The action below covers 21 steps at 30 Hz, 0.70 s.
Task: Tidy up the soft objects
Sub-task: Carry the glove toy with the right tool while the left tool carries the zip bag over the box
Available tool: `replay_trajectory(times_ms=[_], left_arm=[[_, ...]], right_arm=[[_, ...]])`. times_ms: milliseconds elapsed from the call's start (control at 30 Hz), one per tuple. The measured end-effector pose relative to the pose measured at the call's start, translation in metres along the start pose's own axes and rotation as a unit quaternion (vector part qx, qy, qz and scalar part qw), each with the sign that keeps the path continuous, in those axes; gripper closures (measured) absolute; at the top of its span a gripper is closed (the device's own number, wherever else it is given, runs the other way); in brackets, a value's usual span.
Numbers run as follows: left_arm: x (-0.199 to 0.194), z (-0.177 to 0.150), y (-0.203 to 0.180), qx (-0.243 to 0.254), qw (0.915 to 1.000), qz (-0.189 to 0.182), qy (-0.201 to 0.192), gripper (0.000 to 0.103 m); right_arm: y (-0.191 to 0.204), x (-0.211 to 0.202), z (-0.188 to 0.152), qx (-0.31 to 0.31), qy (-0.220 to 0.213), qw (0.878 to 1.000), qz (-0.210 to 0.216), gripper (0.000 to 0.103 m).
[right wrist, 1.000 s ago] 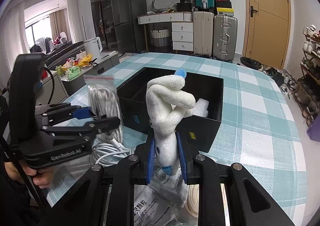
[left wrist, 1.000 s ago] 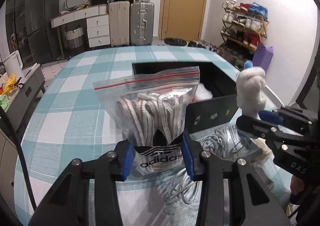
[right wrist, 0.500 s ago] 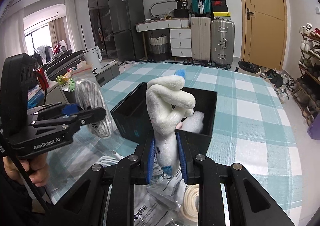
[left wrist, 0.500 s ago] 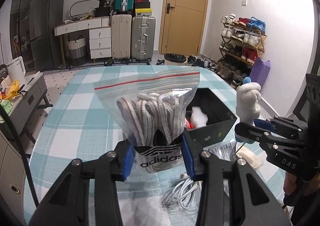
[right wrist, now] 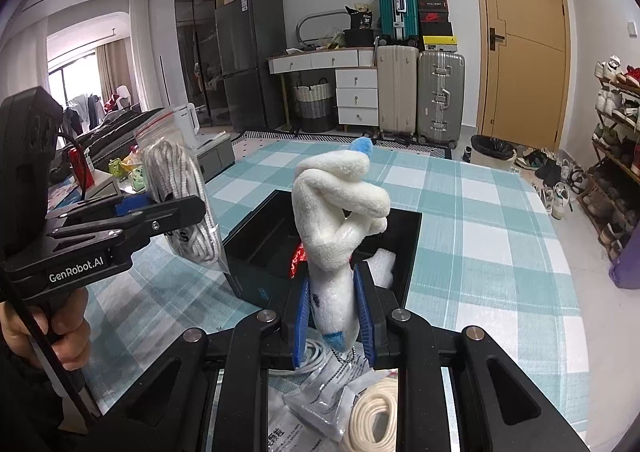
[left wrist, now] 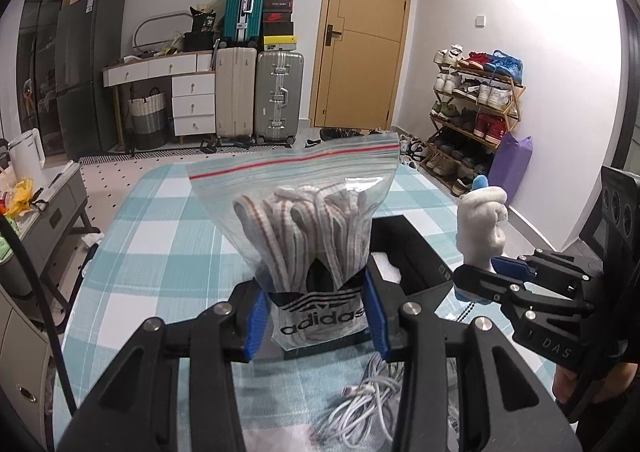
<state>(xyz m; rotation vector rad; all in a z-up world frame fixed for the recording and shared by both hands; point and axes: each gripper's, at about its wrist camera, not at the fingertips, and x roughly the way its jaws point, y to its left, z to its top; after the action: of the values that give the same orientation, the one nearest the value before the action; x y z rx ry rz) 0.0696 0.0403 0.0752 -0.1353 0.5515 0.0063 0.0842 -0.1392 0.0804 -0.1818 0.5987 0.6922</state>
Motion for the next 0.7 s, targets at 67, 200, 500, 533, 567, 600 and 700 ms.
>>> replay_trajectory(times_ms=[67, 200, 500, 533, 567, 600, 700], left_arm=[[0.002, 0.002, 0.0, 0.0, 1.0, -0.002, -0.001, 0.062], [0.008, 0.008, -0.002, 0.001, 1.0, -0.003, -0.003, 0.062], [0.029, 0.015, -0.006, 0.004, 0.9999, -0.006, 0.007, 0.062], [0.031, 0.013, -0.008, 0.004, 0.9999, -0.006, 0.008, 0.062], [0.033, 0.013, -0.009, 0.004, 0.9999, -0.007, 0.011, 0.062], [0.037, 0.012, -0.009, 0.005, 0.9999, -0.007, 0.014, 0.062], [0.046, 0.013, -0.012, 0.008, 0.9997, -0.006, 0.022, 0.062]], right_arm=[[0.0, 0.001, 0.002, -0.001, -0.001, 1.0, -0.002, 0.081], [-0.002, 0.002, 0.007, -0.003, -0.003, 1.0, -0.003, 0.081], [-0.006, 0.008, 0.014, 0.0, -0.004, 1.0, -0.008, 0.081], [-0.007, 0.01, 0.015, 0.0, -0.004, 1.0, -0.009, 0.081], [-0.007, 0.011, 0.015, 0.001, -0.002, 1.0, -0.008, 0.081], [-0.009, 0.014, 0.016, 0.001, -0.001, 1.0, -0.007, 0.081], [-0.01, 0.02, 0.019, 0.0, 0.002, 1.0, -0.006, 0.082]])
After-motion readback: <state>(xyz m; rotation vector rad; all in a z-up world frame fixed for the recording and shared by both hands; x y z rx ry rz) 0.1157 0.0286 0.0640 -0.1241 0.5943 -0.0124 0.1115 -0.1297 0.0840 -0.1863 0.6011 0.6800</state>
